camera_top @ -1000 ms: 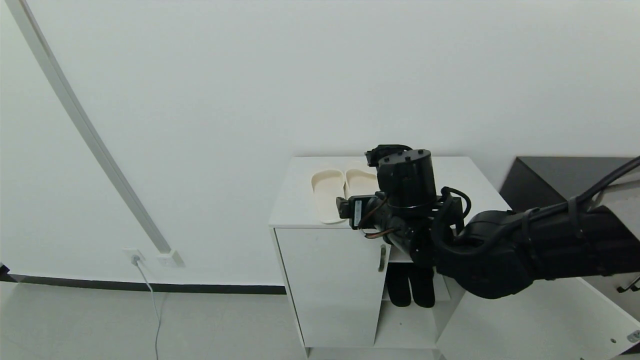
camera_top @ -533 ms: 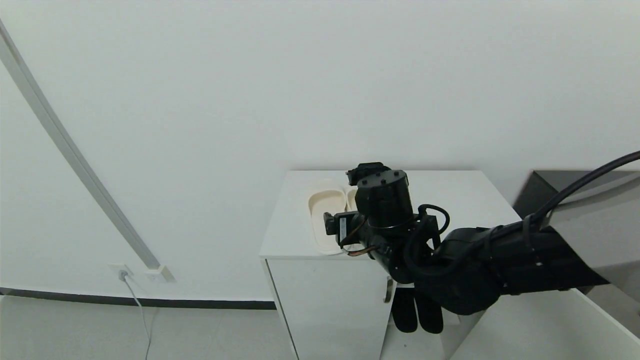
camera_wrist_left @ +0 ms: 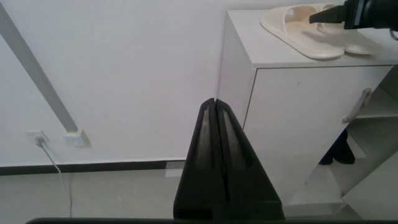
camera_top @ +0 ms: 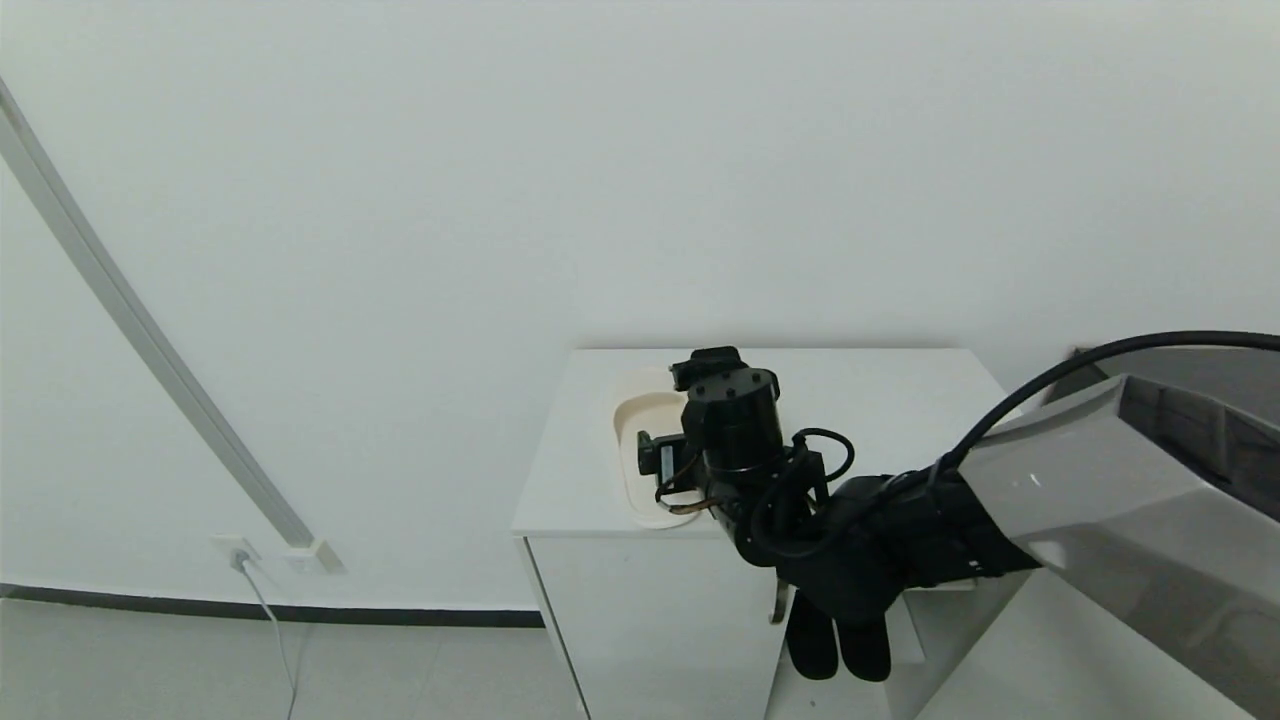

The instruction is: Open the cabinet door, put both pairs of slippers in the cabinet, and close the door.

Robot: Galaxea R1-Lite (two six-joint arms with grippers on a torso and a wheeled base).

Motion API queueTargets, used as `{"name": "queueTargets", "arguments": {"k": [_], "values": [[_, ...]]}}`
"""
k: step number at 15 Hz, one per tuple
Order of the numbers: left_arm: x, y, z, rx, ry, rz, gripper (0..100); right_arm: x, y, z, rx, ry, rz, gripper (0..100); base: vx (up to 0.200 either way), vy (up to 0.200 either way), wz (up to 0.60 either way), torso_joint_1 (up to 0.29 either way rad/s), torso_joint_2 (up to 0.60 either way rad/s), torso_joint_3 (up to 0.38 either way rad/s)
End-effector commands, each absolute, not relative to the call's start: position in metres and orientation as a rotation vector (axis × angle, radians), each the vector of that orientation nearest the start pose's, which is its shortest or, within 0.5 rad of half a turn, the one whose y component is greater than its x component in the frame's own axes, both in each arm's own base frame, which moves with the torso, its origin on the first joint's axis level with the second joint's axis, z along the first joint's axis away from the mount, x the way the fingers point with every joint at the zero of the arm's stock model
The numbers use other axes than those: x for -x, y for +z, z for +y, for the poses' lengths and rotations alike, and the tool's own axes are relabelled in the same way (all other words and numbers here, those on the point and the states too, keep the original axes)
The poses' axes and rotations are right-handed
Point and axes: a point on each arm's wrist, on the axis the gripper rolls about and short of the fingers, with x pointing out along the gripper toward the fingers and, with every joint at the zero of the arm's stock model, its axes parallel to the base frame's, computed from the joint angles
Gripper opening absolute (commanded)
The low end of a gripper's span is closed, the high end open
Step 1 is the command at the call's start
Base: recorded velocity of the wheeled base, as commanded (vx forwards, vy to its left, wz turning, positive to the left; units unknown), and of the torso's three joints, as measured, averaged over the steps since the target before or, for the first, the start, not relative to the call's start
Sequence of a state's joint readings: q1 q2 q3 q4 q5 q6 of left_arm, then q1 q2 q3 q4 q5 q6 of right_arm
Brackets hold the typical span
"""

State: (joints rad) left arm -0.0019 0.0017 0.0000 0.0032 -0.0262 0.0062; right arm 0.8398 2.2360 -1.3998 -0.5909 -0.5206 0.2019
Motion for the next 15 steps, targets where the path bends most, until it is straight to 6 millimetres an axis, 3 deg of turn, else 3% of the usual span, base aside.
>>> {"name": "queueTargets", "arguments": {"k": [1,7,13,14,15], "values": [[0.023,0.075,-0.001,-0.006,-0.028,0.005,0,-0.333,0.113,0.336,-0.022,0.256,0.225,100,0.000,0.000,0.00,0.000,0.00,0.000],[0.023,0.075,-0.001,-0.006,-0.028,0.005,0,-0.362,0.108,0.342,-0.020,0.208,0.164,100,0.000,0.000,0.00,0.000,0.00,0.000],[0.023,0.075,-0.001,-0.005,-0.026,0.005,0,-0.370,0.107,0.348,-0.036,0.191,0.142,100,0.000,0.000,0.00,0.000,0.00,0.000],[0.023,0.075,-0.001,-0.005,-0.026,0.005,0,-0.372,0.106,0.347,-0.036,0.186,0.141,0,0.000,0.000,0.00,0.000,0.00,0.000],[0.023,0.075,-0.001,-0.005,-0.026,0.005,0,-0.374,0.107,0.346,-0.040,0.182,0.139,0,0.000,0.000,0.00,0.000,0.00,0.000]]}}
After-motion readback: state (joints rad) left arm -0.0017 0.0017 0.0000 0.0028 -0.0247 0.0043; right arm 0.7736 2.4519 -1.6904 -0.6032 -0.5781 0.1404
